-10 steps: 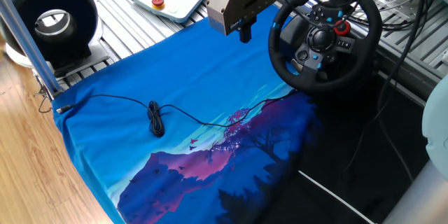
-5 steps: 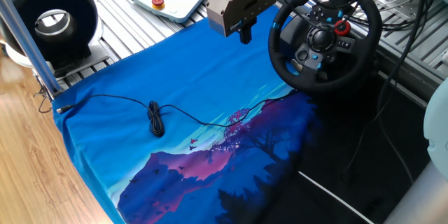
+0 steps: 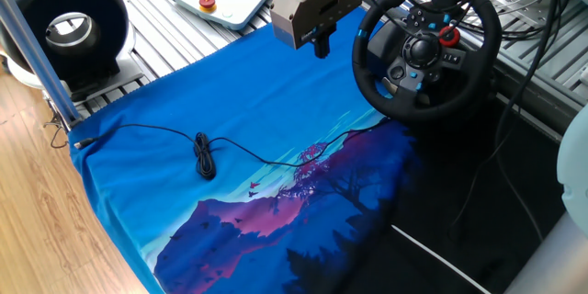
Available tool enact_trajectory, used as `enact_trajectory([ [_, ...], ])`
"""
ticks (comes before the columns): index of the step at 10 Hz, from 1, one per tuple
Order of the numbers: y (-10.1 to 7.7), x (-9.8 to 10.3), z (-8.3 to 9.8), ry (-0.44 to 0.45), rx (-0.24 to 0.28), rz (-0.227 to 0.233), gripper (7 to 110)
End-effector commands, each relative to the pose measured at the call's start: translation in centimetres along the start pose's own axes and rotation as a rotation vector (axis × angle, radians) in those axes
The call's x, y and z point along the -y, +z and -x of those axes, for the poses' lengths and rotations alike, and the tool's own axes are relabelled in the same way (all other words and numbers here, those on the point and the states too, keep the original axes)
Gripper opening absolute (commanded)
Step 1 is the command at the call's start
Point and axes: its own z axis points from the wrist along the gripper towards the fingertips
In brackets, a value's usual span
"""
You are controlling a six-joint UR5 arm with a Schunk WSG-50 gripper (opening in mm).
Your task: Rotate the steering wheel 90 degrees counterclockwise
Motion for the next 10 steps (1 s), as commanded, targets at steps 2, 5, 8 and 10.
enact_trajectory([
  [2, 0.0, -0.8, -0.3, -0.013, -0.009, 0.023, 7],
  [5, 0.1, -1.2, -0.3, 0.002, -0.010, 0.037, 7],
  [8, 0.1, -2.1, -0.6, -0.003, -0.021, 0.070, 7],
  [10, 0.0, -2.1, -0.6, 0.010, -0.019, 0.073, 7],
])
